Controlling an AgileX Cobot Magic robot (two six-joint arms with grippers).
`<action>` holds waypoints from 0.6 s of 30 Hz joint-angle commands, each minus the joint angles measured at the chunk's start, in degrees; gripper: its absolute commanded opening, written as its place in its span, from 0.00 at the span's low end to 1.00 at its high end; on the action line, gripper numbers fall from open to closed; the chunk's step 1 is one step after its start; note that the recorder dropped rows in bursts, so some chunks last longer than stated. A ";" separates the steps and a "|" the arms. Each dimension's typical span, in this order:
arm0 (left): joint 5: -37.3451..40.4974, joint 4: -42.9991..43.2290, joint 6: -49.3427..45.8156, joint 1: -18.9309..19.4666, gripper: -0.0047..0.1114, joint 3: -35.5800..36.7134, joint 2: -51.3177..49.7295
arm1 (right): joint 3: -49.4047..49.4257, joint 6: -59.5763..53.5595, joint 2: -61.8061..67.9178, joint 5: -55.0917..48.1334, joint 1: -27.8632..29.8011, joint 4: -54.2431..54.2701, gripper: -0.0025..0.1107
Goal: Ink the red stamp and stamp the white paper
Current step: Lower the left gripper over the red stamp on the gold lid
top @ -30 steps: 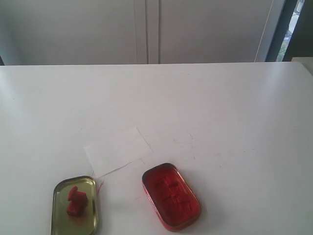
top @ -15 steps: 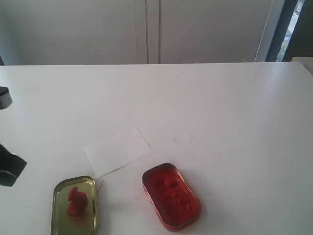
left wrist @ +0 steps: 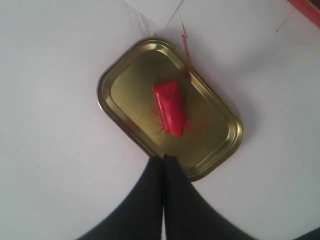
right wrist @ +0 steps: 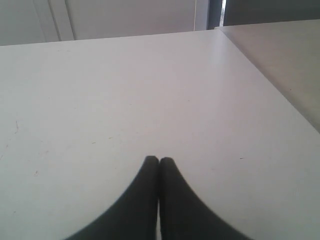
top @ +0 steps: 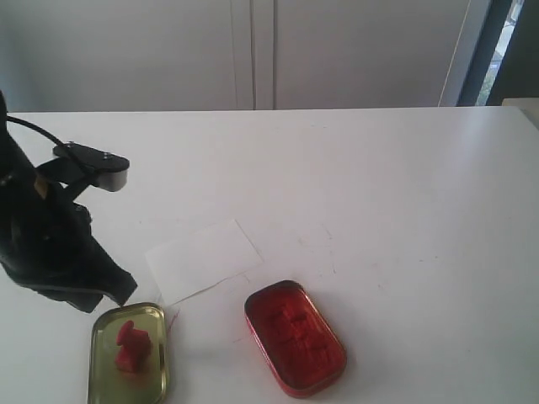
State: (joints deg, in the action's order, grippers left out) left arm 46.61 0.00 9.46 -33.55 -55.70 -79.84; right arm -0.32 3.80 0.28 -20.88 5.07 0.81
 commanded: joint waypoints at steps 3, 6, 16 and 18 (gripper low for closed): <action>1.94 5.16 5.91 -4.56 0.04 -1.71 -3.23 | 0.32 -0.07 -0.28 0.83 -0.05 -0.44 0.02; 0.54 4.87 5.91 -5.05 0.04 -1.71 -4.25 | 0.32 -0.07 -0.28 0.83 -0.05 -0.44 0.02; -2.16 4.32 5.79 -5.05 0.04 -1.71 -4.37 | 0.32 -0.07 -0.28 0.83 -0.05 -0.44 0.02; -3.14 4.33 5.79 -5.05 0.04 -1.71 -4.37 | 0.32 -0.07 -0.28 0.83 -0.05 -0.44 0.02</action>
State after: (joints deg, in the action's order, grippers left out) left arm 43.86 4.52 14.71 -38.16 -57.14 -84.36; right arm -0.32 3.80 0.28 -20.88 5.07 0.81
